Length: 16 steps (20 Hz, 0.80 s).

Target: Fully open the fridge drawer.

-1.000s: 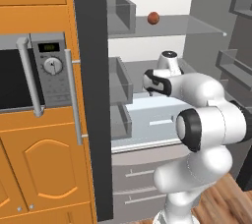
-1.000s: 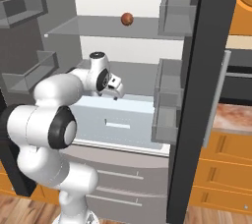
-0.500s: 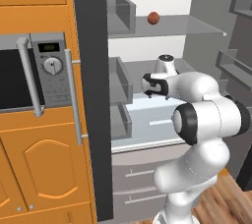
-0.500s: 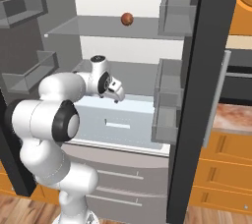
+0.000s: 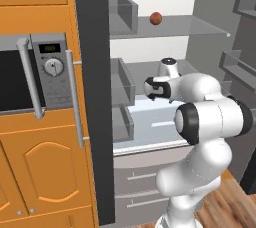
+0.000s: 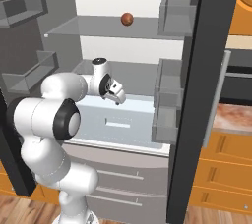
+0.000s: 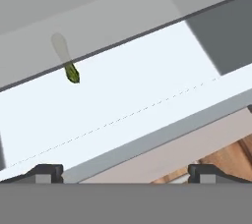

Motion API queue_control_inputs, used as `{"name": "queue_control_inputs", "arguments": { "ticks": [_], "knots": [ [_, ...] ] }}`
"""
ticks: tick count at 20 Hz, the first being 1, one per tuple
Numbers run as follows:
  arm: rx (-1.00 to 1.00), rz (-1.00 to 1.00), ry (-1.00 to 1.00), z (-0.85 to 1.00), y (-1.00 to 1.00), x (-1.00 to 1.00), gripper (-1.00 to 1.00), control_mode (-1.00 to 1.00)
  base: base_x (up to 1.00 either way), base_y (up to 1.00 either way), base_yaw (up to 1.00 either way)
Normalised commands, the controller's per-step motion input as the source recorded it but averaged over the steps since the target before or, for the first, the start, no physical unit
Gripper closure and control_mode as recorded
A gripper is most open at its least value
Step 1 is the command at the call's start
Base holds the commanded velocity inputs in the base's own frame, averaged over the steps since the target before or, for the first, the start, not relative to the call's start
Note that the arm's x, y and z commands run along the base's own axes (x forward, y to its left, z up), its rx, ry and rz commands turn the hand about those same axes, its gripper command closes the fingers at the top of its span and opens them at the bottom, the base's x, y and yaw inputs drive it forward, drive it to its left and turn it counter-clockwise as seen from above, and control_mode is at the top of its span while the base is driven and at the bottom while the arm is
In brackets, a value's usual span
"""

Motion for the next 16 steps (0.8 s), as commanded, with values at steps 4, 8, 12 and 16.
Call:
{"name": "queue_control_inputs", "arguments": {
  "ticks": [4, 8, 12, 16],
  "knots": [
    [0.01, -0.10, 0.04, -0.26, -0.25, -0.19, -1.00, -1.00, 0.00, 0.00, 0.00],
    [0.03, -0.11, 0.12, -0.25, -0.32, -0.39, -1.00, -1.00, 0.00, 0.00, 0.00],
    [0.04, -0.14, 0.17, -0.24, -0.39, -0.68, -1.00, -1.00, 0.00, 0.00, 0.00],
    [0.04, -0.13, 0.17, -0.24, -0.42, -0.75, -1.00, -1.00, 0.00, 0.00, 0.00]
  ]
}}
